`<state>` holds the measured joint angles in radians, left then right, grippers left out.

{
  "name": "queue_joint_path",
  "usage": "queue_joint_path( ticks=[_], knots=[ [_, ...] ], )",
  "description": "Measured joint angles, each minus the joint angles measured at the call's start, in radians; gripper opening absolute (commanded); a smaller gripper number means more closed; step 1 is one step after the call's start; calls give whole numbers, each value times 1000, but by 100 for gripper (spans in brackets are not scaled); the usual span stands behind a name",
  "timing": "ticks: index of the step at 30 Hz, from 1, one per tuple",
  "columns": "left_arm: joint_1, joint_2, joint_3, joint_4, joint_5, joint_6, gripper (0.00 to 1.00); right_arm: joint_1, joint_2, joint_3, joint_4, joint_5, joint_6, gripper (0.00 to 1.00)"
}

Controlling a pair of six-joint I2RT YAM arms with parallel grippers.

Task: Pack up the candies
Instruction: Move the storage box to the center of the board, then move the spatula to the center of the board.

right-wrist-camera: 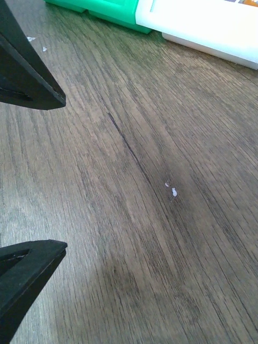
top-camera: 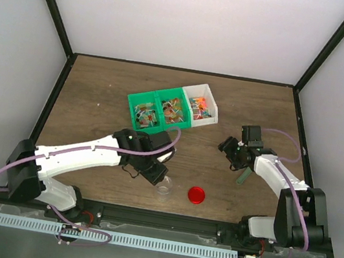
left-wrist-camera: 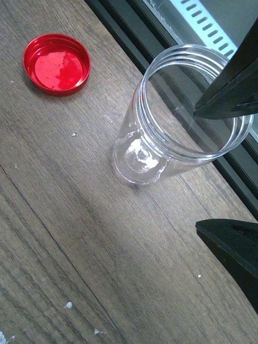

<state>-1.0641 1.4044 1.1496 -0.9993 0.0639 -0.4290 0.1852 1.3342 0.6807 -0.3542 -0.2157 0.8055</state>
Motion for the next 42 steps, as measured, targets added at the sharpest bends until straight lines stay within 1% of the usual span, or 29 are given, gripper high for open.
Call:
queue_joint_path(
  ticks=[14, 17, 23, 29, 31, 38, 42],
  knots=[
    [-30, 74, -10, -4, -37, 11, 51, 0, 12, 0, 7, -16, 24, 68],
    [-34, 84, -10, -4, -45, 11, 46, 0, 12, 0, 8, -16, 27, 68],
    [-36, 126, -10, -4, -81, 11, 44, 0, 12, 0, 8, -16, 27, 69],
    [-36, 172, -10, 3, -108, 9, 33, 0, 27, 0, 9, -16, 27, 68],
    [-36, 186, -3, 3, -113, 10, 27, 0, 32, 0, 9, -16, 27, 69],
    [-27, 212, 25, 11, -138, 13, 26, 0, 32, 0, 8, -15, 25, 69],
    [18, 214, 27, 15, -154, 20, 26, 0, 32, 0, 8, -14, 23, 69]
  ],
)
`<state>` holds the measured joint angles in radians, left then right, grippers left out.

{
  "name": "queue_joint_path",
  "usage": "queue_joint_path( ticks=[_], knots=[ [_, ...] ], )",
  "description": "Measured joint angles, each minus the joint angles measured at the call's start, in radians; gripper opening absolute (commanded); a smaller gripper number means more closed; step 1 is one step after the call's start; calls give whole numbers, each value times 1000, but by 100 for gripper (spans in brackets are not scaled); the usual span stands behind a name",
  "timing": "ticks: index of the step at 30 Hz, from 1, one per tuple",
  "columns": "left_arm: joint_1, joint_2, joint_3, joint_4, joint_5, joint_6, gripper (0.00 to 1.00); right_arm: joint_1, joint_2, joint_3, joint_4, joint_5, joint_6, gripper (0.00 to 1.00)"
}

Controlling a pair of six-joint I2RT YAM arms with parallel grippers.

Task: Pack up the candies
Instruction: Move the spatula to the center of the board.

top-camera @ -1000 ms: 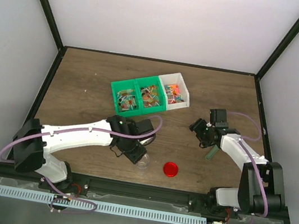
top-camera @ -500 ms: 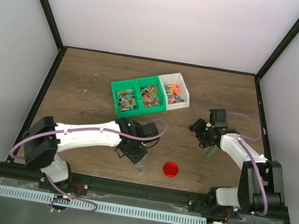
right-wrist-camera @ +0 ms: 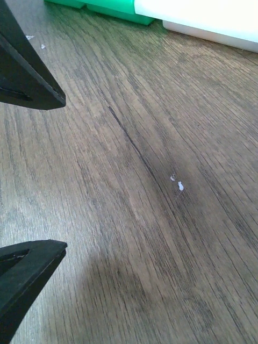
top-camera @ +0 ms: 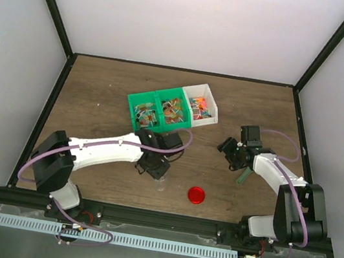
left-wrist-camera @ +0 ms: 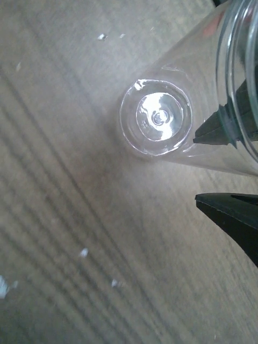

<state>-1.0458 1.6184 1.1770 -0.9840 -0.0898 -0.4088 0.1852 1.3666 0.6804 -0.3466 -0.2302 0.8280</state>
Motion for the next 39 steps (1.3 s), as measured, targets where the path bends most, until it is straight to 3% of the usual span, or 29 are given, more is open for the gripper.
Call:
queue_joint_path(
  ticks=[9, 15, 25, 34, 39],
  knots=[
    [206, 37, 32, 31, -14, 79, 26, 0, 15, 2, 0, -1, 0, 68],
    [312, 134, 136, 47, -27, 149, 27, 1, 39, 34, 3, -1, 0, 69],
    [326, 190, 207, 44, -50, 218, 55, 1, 49, 46, 4, 0, -7, 69],
    [332, 181, 222, 10, -71, 232, 67, 1, 45, 56, -5, 14, 4, 77],
    [340, 181, 328, -47, -80, 234, 75, 1, 20, 81, -17, 32, 3, 78]
  ],
)
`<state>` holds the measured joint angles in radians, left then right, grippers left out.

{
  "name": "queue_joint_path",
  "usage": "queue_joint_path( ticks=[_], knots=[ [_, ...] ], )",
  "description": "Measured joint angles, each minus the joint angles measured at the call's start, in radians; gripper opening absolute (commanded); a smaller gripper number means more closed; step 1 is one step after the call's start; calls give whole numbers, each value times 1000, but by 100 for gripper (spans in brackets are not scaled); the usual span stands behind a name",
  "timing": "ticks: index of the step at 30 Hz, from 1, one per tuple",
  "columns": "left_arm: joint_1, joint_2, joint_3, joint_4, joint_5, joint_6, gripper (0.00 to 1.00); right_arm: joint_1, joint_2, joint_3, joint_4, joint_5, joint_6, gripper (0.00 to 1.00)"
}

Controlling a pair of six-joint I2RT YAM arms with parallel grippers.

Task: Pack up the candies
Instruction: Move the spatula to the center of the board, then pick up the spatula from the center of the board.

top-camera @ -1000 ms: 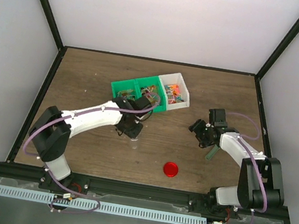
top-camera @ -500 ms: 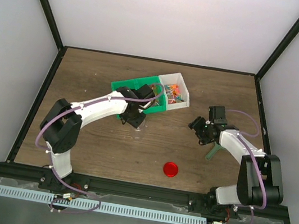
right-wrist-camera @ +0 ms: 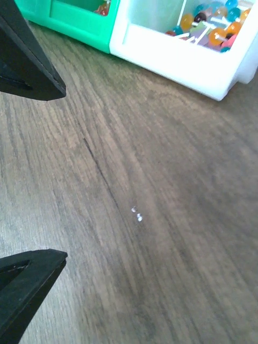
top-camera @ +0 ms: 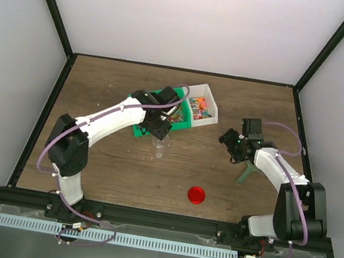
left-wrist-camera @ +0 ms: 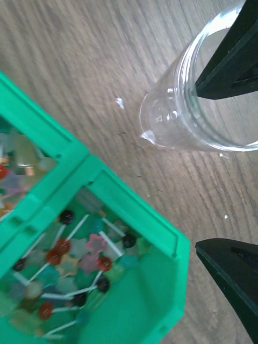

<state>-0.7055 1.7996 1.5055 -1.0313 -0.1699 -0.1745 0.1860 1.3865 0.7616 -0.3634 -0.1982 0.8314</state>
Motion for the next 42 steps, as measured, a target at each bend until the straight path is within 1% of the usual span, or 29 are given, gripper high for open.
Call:
queue_joint_path(
  ticks=[6, 11, 14, 15, 17, 18, 21, 23, 25, 27, 29, 33, 35, 39, 42],
  knots=[
    [23, 0, 119, -43, -12, 21, 78, -2, -8, 82, -55, 77, -68, 78],
    [69, 0, 146, -63, -2, 33, 77, -21, -34, 97, -87, 114, -109, 77],
    [74, 0, 145, -69, 4, 34, 77, -30, -57, 85, -111, 125, -112, 68],
    [74, -2, 145, -68, 7, 30, 81, -34, -68, 83, -127, 134, -106, 65],
    [74, -4, 146, -62, 11, 20, 98, -45, -101, 73, -163, 163, -81, 64],
    [75, -5, 150, -56, 12, 8, 100, -53, -131, 61, -192, 188, -53, 65],
    [77, -15, 172, 1, 42, -24, 100, -77, -256, -7, -257, 234, 18, 68],
    [78, -17, 202, 34, 85, -42, 100, -104, -327, -66, -286, 234, 58, 71],
    [77, -4, 257, 56, 138, -59, 100, -150, -354, -113, -317, 227, 82, 72],
    [76, 19, 317, 76, 185, -73, 100, -183, -336, -135, -349, 227, 86, 71],
    [76, 32, 332, 107, 222, -85, 100, -196, -291, -136, -364, 228, 79, 68],
    [76, 48, 328, 113, 259, -90, 100, -197, -222, -136, -352, 222, 52, 62],
    [76, 49, 321, 115, 269, -90, 100, -198, -178, -136, -336, 220, 32, 54],
    [76, 49, 298, 134, 281, -92, 100, -198, -89, -134, -311, 222, -10, 51],
    [76, 46, 259, 154, 288, -99, 100, -198, -56, -124, -298, 225, -38, 43]
  ],
)
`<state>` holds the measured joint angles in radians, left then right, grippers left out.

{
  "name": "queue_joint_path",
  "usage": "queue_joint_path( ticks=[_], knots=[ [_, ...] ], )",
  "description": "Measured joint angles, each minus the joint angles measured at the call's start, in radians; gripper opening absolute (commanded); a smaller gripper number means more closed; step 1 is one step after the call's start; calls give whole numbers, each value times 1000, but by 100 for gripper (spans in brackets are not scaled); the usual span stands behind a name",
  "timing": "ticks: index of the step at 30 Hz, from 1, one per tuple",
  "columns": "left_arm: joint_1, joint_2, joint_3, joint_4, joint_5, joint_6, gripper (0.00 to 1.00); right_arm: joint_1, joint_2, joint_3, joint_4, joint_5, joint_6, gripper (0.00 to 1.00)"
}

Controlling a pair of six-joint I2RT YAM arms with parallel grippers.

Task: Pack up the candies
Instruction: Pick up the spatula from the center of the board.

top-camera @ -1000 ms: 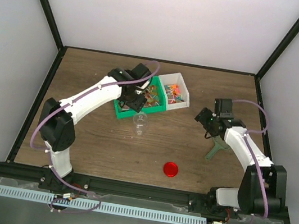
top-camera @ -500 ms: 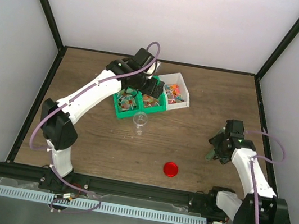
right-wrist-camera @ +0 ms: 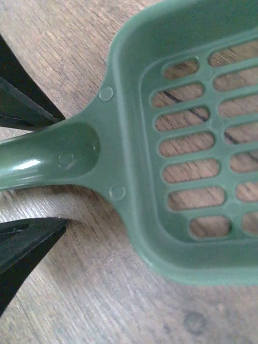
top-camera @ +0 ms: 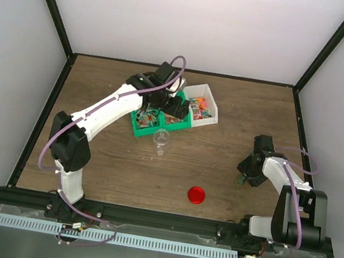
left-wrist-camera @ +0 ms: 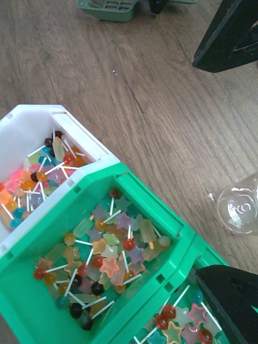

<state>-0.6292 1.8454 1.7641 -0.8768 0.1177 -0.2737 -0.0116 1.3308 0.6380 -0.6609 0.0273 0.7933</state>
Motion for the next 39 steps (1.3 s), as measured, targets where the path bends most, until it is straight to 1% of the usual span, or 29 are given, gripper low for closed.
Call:
queue_joint_path(
  ticks=[5, 12, 16, 21, 26, 31, 34, 37, 39],
  knots=[
    [0, -3, -32, 10, -1, -19, 100, 0, 18, 5, 26, 4, -46, 28],
    [2, -11, -40, 34, -26, -95, 100, 11, 25, 10, 41, -2, -108, 16],
    [18, -11, -40, 71, 2, -150, 100, 65, 21, 39, 41, -9, -146, 15],
    [68, -6, -29, 121, 71, -197, 100, 203, 20, 106, 44, -26, -176, 17],
    [95, 49, 50, 165, 215, -199, 100, 353, 13, 158, 106, -76, -248, 18],
    [95, 88, 51, 233, 351, -188, 100, 438, -34, 158, 184, -148, -345, 18],
    [101, 115, 71, 237, 407, -158, 96, 476, -44, 172, 214, -188, -415, 18],
    [105, 164, 127, 216, 449, -121, 93, 499, -43, 193, 232, -222, -468, 18],
    [106, 190, 150, 192, 468, -95, 89, 504, -37, 213, 243, -244, -496, 18]
  ],
)
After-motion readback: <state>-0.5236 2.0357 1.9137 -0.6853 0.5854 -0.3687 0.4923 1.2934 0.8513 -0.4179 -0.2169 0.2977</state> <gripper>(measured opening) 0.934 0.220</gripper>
